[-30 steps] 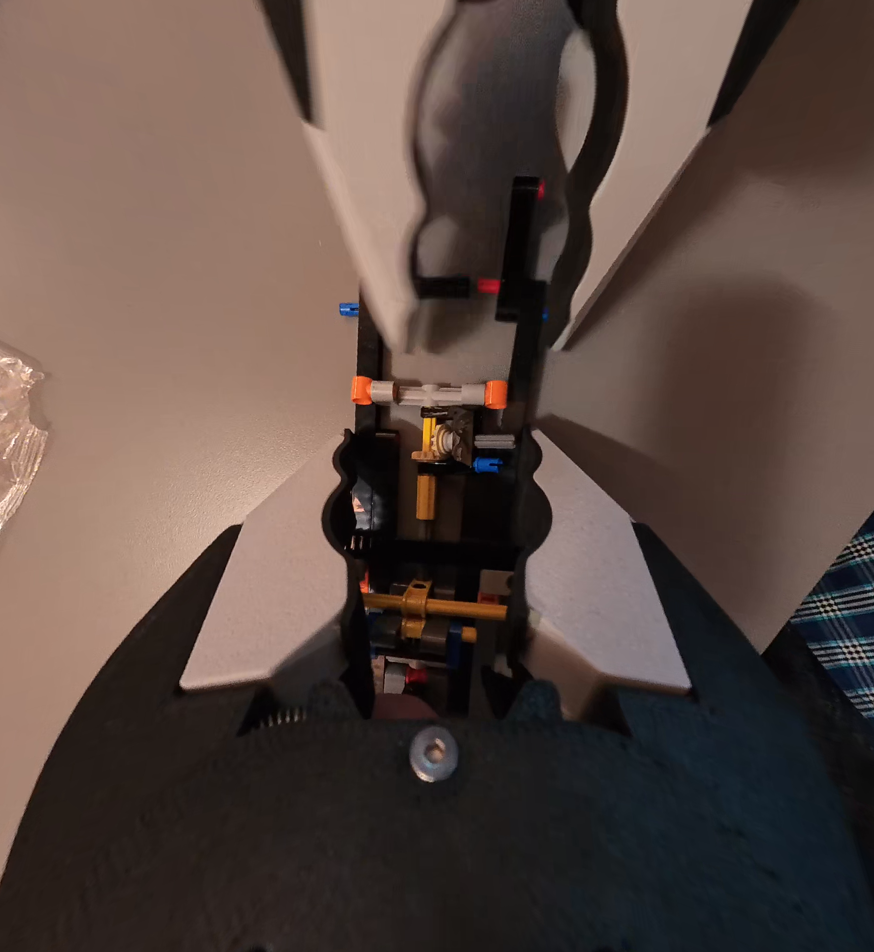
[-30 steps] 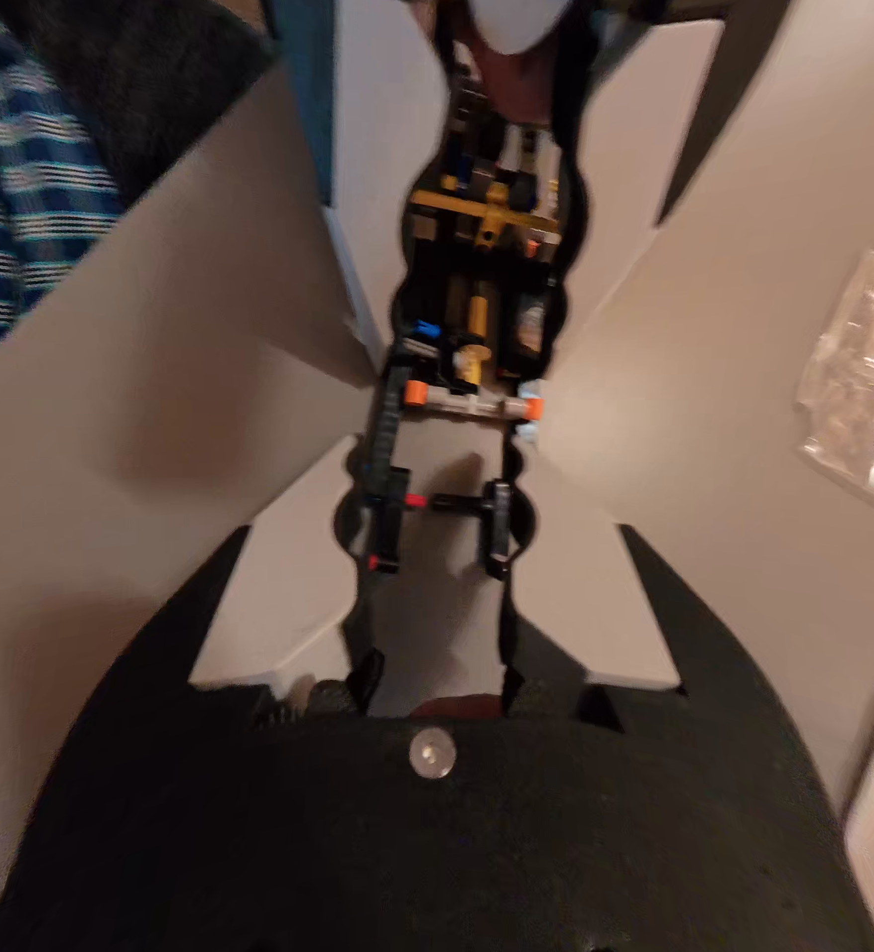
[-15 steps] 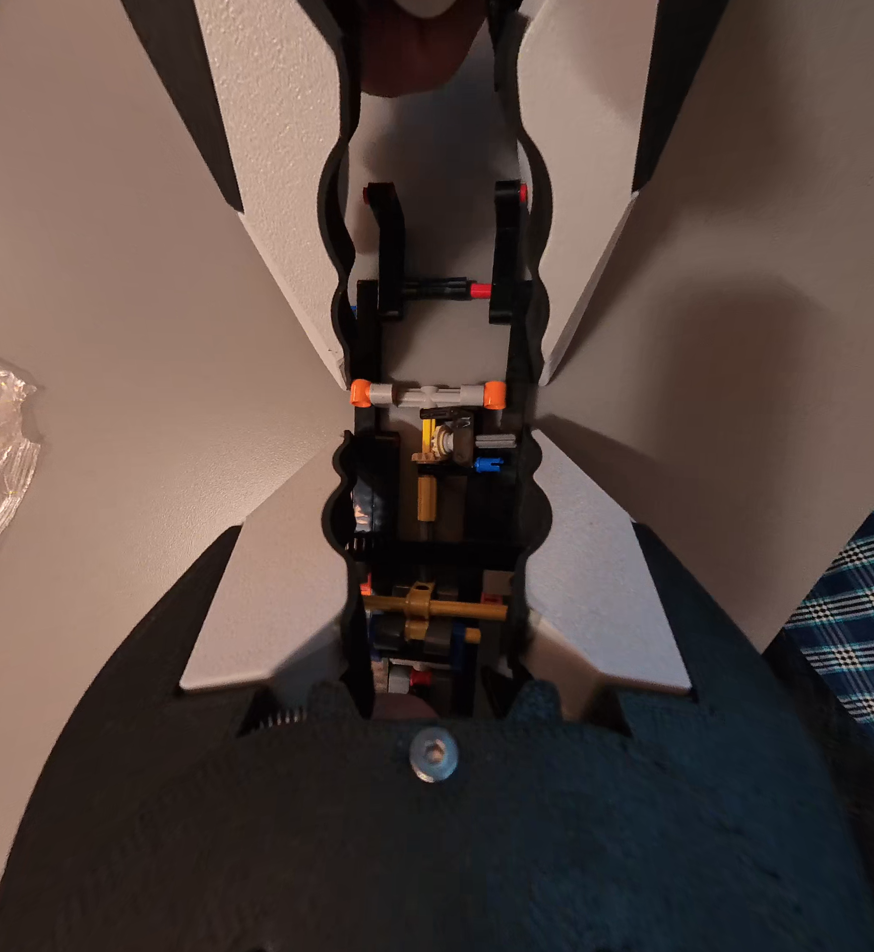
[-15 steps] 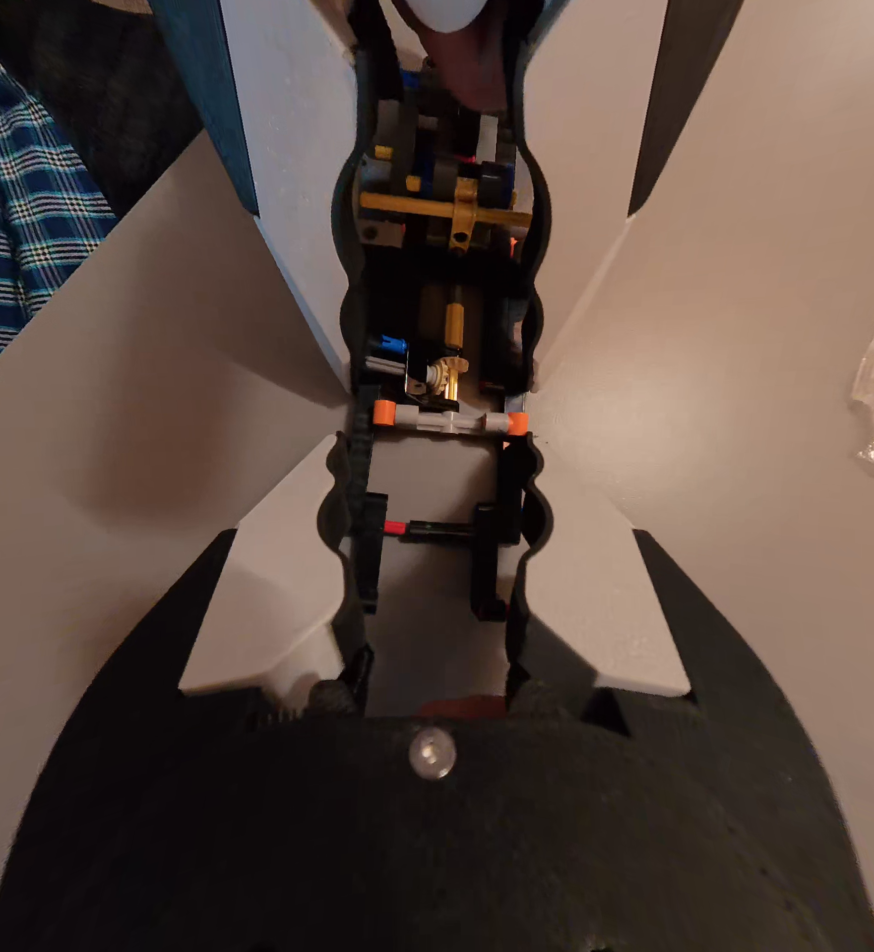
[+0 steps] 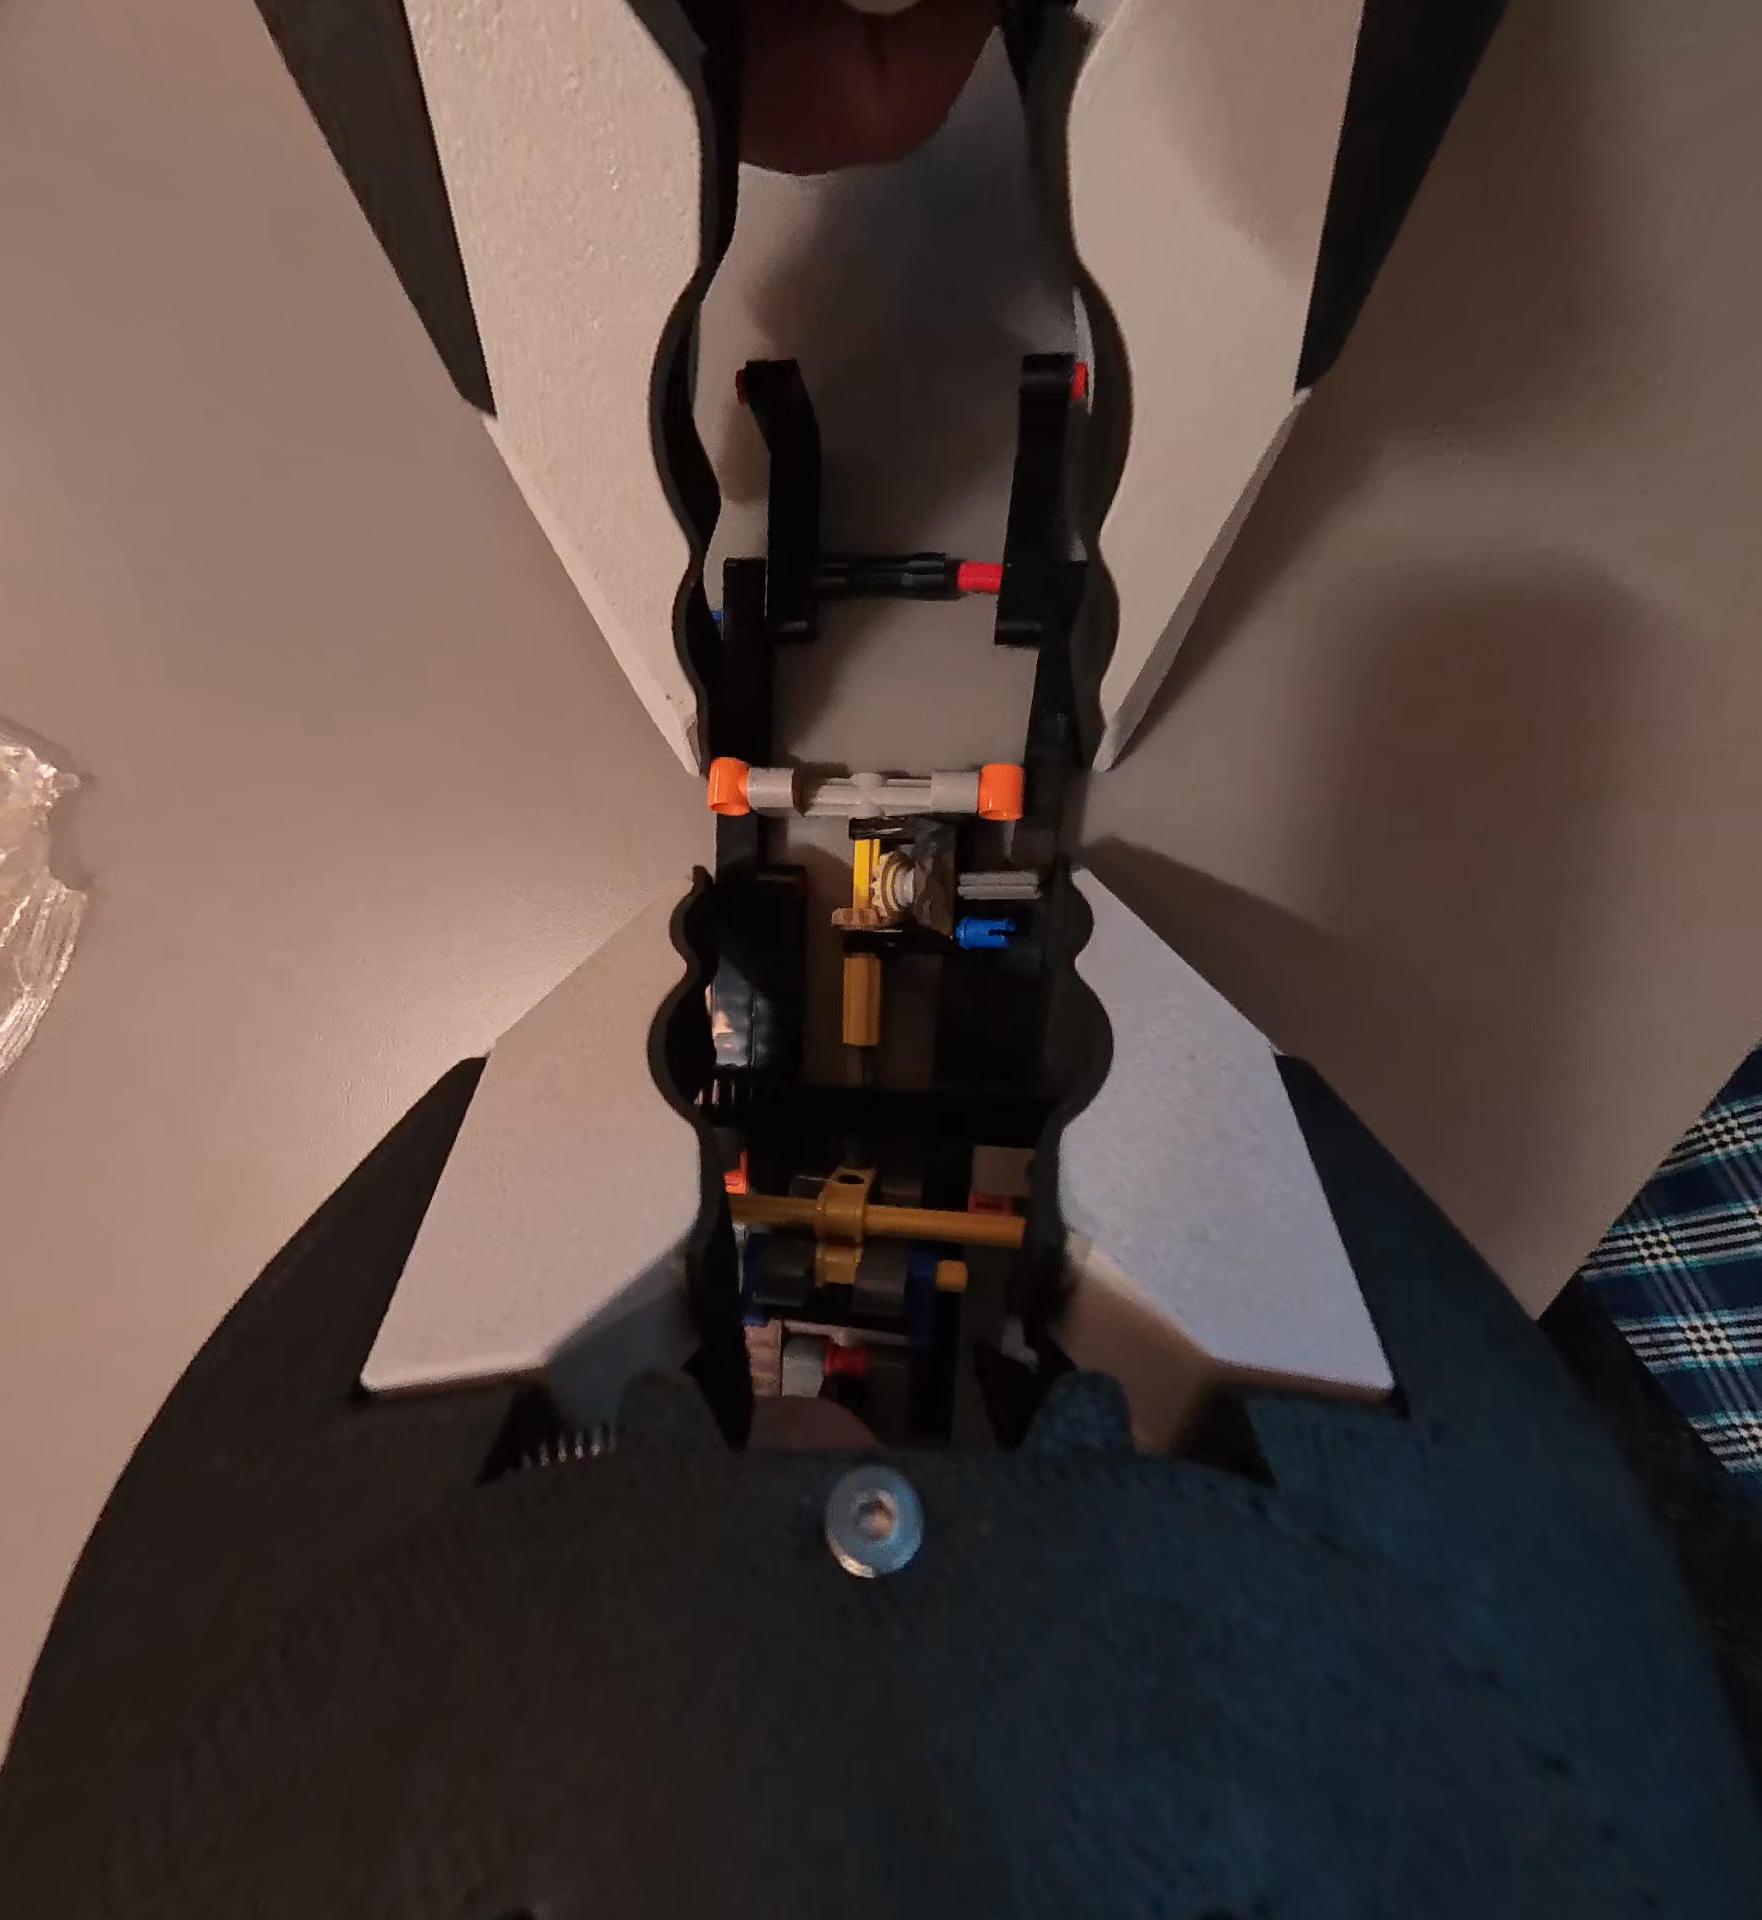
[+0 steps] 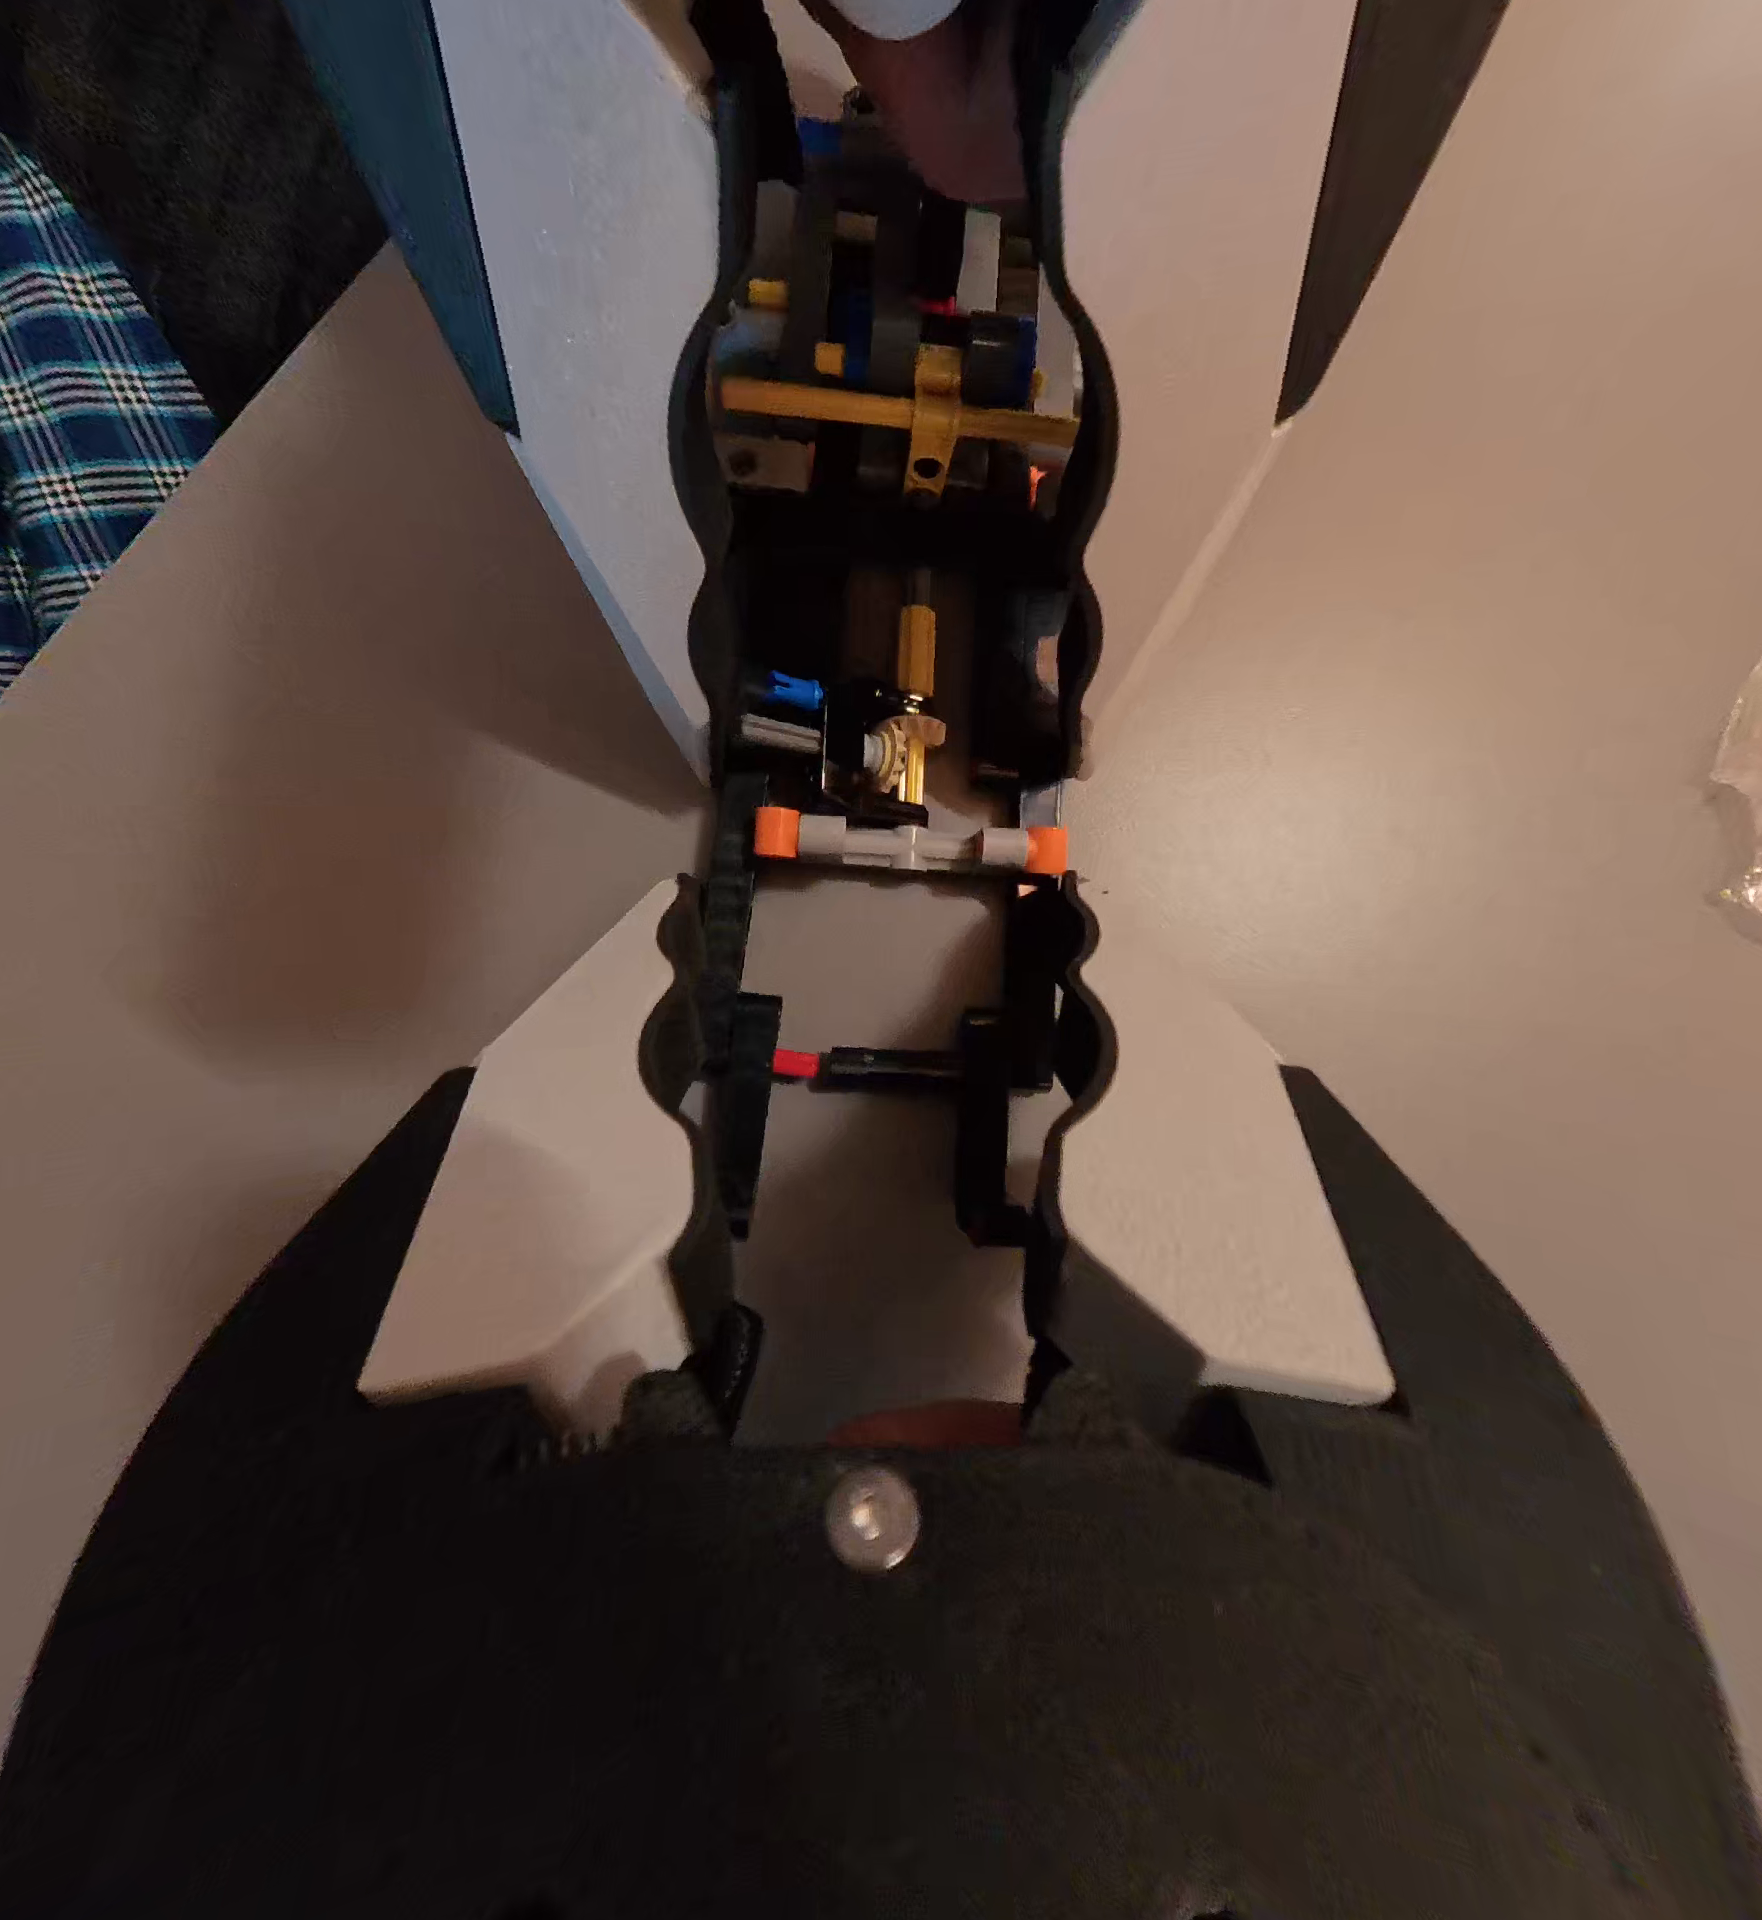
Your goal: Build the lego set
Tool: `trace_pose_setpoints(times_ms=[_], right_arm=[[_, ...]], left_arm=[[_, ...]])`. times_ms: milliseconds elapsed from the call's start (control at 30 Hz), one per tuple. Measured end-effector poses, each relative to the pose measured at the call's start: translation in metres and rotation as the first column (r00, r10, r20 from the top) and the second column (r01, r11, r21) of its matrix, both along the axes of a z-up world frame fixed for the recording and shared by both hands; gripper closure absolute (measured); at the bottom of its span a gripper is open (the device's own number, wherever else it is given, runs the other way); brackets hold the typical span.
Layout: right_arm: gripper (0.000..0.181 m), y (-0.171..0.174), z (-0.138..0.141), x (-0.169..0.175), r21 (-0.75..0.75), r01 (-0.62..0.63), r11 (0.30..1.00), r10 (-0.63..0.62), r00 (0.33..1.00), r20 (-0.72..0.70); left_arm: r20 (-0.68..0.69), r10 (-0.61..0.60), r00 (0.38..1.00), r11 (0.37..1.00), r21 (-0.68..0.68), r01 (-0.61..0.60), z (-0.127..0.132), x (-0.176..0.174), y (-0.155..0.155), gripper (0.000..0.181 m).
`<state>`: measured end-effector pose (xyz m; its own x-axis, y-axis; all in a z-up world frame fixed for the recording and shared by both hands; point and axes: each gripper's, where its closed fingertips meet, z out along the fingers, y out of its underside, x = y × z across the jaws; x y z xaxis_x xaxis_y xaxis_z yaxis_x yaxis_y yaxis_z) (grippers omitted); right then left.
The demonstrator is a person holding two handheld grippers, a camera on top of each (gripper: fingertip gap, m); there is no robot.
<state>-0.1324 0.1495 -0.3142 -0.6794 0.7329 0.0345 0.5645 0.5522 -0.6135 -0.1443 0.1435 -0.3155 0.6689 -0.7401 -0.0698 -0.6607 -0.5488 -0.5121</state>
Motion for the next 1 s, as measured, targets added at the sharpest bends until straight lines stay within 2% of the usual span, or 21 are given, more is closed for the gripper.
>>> trace_pose_setpoints(times_ms=[200,433,533,1000], right_arm=[[0.115,0.0016,-0.0014,0.0052,-0.012,-0.009,1.000,0.010,0.999,0.040],[0.116,0.0019,-0.0018,0.0048,-0.019,-0.004,1.000,0.005,0.999,0.053],[0.116,0.0022,-0.0024,0.0047,-0.014,-0.010,1.000,0.010,0.999,0.044],[0.118,0.0034,-0.0032,0.0033,-0.018,-0.017,1.000,0.017,0.999,0.031]], left_arm=[[0.012,0.004,1.000,1.000,-0.002,-0.004,-0.0003,0.0002,-0.0023,0.120],[0.071,0.029,0.997,0.997,-0.071,-0.024,0.0016,0.0043,-0.0056,0.110],[0.037,0.054,0.998,0.997,-0.057,-0.052,-0.0002,0.0014,-0.0013,0.120],[0.023,0.075,0.997,0.996,-0.048,-0.074,-0.0036,0.0019,0.0012,0.119]])
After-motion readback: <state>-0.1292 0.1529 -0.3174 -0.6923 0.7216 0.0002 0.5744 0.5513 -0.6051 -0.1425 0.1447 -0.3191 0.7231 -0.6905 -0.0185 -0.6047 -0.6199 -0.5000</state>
